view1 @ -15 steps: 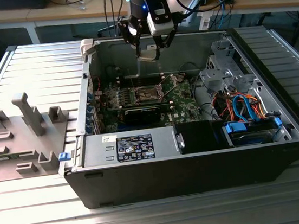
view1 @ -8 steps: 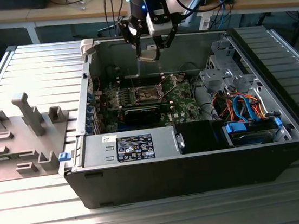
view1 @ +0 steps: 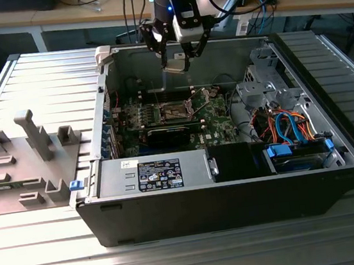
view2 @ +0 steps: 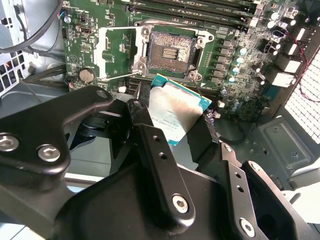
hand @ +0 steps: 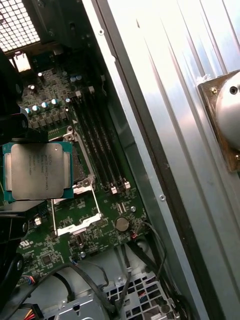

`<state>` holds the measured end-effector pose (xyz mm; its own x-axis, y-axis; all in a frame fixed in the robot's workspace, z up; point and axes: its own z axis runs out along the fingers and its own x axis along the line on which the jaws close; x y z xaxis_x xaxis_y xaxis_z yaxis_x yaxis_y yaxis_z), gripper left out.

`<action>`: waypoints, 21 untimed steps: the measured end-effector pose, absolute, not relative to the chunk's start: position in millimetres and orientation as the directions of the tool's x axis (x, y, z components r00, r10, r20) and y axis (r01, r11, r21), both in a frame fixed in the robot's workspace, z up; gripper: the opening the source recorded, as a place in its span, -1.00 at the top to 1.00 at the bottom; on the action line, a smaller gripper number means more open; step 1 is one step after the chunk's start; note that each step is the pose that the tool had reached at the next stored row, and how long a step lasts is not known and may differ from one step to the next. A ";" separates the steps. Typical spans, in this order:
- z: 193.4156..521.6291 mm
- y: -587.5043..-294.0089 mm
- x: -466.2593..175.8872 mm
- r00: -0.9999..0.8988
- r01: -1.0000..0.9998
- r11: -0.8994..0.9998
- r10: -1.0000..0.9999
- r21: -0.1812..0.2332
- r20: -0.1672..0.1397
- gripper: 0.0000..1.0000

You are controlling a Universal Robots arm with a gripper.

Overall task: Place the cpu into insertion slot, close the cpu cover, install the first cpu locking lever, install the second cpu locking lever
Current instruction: 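Place the cpu into insertion slot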

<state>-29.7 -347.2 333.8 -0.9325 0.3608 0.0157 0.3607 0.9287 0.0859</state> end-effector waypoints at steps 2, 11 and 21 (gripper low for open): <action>333.7 -347.2 -29.6 -0.931 0.363 0.928 0.363 0.086 0.016 -0.08; 333.6 -347.2 -29.6 -0.926 0.377 0.922 0.377 0.085 0.015 -0.08; 333.4 -347.2 -29.7 -0.919 0.394 0.915 0.394 0.085 0.015 -0.08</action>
